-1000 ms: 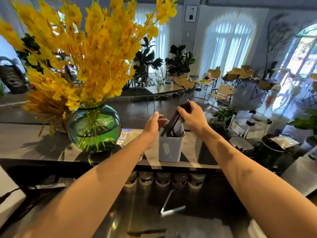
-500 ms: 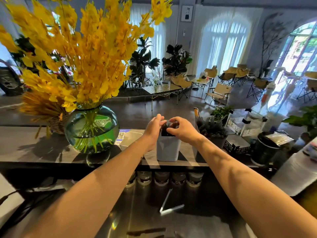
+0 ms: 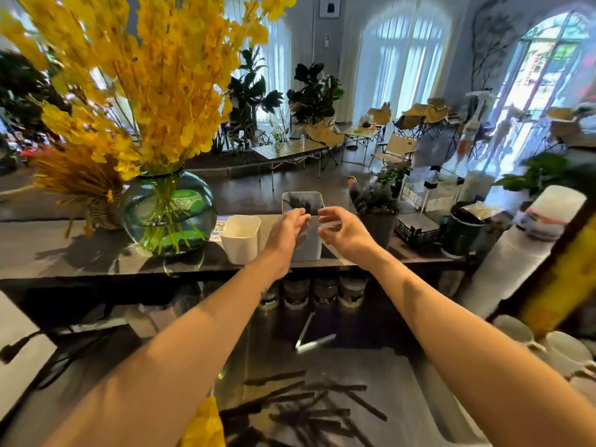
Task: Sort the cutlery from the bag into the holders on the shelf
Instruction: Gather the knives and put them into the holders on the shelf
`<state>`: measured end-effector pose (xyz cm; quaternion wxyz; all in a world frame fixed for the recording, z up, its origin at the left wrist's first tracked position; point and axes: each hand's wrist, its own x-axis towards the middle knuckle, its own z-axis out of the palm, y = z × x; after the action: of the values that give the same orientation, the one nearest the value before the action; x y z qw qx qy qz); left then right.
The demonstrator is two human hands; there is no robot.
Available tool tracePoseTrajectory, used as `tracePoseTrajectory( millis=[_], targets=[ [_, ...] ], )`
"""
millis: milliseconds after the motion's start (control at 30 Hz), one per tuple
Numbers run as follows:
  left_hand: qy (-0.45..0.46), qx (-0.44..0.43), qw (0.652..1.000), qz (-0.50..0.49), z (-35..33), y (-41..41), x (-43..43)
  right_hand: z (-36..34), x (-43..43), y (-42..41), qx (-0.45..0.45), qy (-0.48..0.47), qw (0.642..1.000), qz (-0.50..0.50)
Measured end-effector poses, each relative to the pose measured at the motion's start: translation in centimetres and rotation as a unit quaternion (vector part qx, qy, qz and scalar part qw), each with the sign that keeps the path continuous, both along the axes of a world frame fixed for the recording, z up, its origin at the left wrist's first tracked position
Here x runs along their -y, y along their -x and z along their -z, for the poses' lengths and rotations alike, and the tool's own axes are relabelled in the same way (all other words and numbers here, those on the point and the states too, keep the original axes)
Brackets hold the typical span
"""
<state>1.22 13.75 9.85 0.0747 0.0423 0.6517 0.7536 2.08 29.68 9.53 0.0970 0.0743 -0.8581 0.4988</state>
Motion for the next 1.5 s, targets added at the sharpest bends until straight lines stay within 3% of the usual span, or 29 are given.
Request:
tracePoseTrajectory(
  millis=[100, 200, 400, 567, 667, 800, 900, 1033, 1367, 1500],
  targets=[
    [0.0, 0.01, 1.0, 0.011, 2.0, -3.6, -0.3, 2.7, 0.2, -3.4, -0.001, 0.022, 1.0, 0.001],
    [-0.011, 0.075, 0.997, 0.027, 6.9, -7.9, -0.4, 8.9, -0.1, -8.3, 0.057, 0.067, 0.996, 0.009],
    [0.039, 0.2, 0.979, 0.011, 19.1, -15.7, 1.8, 21.9, -1.2, -18.8, 0.176, 0.033, 0.983, 0.045],
    [0.053, 0.293, 0.955, -0.007, 25.2, -20.4, 3.0, 29.4, -1.8, -25.2, 0.301, 0.038, 0.951, 0.059],
    [0.056, 0.324, 0.944, -0.007, 27.4, -22.7, 2.9, 32.0, -1.5, -27.7, 0.327, 0.051, 0.943, 0.04],
    [0.076, 0.353, 0.933, -0.011, 29.6, -25.7, 2.6, 33.9, -0.9, -29.8, 0.313, -0.015, 0.949, 0.026],
    [0.094, 0.373, 0.923, -0.027, 30.7, -27.8, 2.6, 35.4, -0.6, -30.7, 0.267, -0.147, 0.952, 0.033],
    [0.102, 0.412, 0.905, -0.034, 32.3, -30.0, 3.0, 35.9, 0.2, -31.1, 0.305, -0.284, 0.908, -0.03],
    [0.13, 0.486, 0.863, -0.045, 34.3, -32.1, 4.3, 37.7, 0.8, -29.7, 0.361, -0.343, 0.862, -0.095],
    [0.11, 0.477, 0.868, -0.081, 35.3, -32.4, 3.9, 38.4, 1.6, -30.7, 0.33, -0.354, 0.868, -0.106]
  ],
)
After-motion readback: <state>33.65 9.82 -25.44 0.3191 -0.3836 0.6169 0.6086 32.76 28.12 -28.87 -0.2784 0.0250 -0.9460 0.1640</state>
